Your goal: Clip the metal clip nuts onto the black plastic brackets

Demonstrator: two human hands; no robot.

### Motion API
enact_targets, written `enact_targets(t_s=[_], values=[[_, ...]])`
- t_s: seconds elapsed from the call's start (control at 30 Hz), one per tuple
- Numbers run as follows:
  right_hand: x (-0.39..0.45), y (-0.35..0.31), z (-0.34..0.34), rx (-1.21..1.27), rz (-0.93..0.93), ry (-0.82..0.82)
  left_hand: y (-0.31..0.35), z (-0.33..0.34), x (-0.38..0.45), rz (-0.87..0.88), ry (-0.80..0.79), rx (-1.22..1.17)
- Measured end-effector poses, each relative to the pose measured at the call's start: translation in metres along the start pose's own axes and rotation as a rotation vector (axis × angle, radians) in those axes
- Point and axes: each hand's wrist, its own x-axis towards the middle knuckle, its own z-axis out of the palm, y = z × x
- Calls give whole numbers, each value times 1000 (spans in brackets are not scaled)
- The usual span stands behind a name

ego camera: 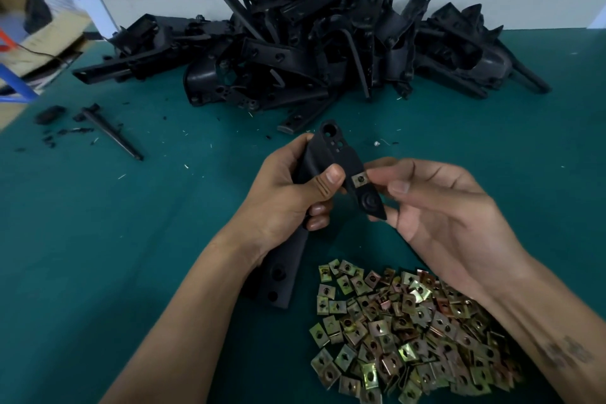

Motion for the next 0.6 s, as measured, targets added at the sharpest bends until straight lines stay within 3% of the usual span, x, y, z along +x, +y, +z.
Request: enact_targets(t_s=[0.17, 0.23, 0.3, 0.4, 0.47, 0.6], values=[[2, -3, -12, -44, 10, -74, 3, 1, 0, -24, 7, -58], [2, -6, -15, -58, 6, -122, 9, -2, -2, -43, -12, -289], [1, -9, -15, -140, -7, -132, 19, -11, -7, -65, -68, -699], [-6, -9, -5, -637, -96, -178, 29, -24, -11, -48, -38, -1180], [-12, -4, 13, -973, -170, -274, 33, -30, -13, -7, 28, -1318], [-8, 16, 52, -1393, -149, -437, 34, -31, -13, -28, 54, -1419]])
